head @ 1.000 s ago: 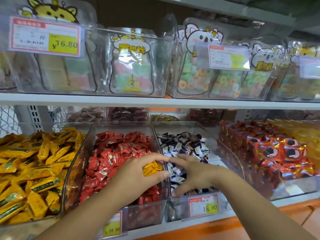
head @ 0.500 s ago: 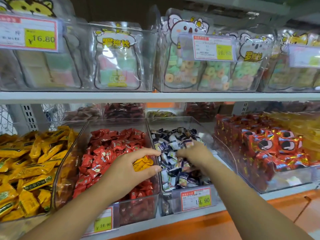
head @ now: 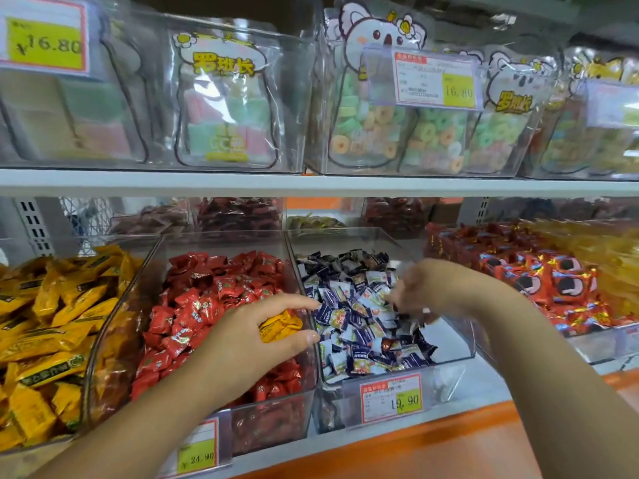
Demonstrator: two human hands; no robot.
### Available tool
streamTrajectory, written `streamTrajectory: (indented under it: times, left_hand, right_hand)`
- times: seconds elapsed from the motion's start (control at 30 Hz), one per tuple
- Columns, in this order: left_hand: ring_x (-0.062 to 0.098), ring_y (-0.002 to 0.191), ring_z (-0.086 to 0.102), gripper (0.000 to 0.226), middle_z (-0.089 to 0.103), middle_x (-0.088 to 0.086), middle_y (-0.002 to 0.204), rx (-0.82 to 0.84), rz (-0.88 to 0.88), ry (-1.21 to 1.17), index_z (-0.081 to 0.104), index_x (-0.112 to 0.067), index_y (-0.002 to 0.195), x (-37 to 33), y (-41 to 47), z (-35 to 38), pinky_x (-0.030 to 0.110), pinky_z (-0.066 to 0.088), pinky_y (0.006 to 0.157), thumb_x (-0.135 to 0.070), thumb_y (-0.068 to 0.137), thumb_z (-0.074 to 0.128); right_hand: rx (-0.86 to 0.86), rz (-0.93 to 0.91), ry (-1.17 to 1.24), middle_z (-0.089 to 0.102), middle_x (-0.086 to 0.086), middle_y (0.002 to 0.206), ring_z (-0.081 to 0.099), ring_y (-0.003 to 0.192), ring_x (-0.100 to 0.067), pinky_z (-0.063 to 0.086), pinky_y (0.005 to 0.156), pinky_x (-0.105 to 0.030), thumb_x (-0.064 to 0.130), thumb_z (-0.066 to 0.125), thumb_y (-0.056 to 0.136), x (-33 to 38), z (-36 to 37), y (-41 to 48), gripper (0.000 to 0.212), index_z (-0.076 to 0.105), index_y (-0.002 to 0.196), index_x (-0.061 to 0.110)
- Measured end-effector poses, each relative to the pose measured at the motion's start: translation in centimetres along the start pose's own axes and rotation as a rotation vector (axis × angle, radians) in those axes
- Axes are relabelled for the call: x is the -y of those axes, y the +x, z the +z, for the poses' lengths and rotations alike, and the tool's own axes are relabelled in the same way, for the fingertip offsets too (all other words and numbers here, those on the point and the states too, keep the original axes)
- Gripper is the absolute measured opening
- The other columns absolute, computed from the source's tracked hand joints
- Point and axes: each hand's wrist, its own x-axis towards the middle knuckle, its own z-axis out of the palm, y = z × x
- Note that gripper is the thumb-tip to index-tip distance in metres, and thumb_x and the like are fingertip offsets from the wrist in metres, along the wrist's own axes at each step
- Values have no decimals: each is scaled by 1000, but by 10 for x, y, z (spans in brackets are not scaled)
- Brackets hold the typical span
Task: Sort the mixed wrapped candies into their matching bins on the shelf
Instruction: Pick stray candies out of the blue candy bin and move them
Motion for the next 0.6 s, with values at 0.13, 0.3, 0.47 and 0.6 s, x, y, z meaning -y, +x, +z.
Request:
streamTrajectory:
  times: [0.13,0.3,0.47,0.6]
  left_hand:
    - [-20,77,54,28,58,-46,92,4,-1,8,62,-57,104,1,0,0,4,37,65,-48,79,69]
    - [-17,78,56,29,58,-46,96,15,1,21,60,-59,106,0,0,0,5,38,67,-51,79,67]
    - [-6,53,52,26,61,-40,80,25,-14,3,63,-52,105,-4,-1,1,6,38,56,-45,81,69]
    - [-15,61,52,27,60,-41,78,24,-35,-15,63,-54,105,-1,0,0,7,37,58,-48,79,68]
  right_hand:
    - [198,-10,-325,62,-6,123,56,91,-17,44,76,-25,29,61,91,8,27,-3,45,53,134,21]
    - [189,8,-389,33,-16,136,28,131,-36,43,94,-41,29,67,80,-2,60,21,78,25,147,28]
    - [170,-15,-104,62,0,80,56,62,-10,42,52,-21,16,71,80,-1,61,25,91,17,152,24]
    - [92,-34,20,62,-2,70,45,44,-9,35,41,-18,14,69,80,-7,63,28,78,31,148,23]
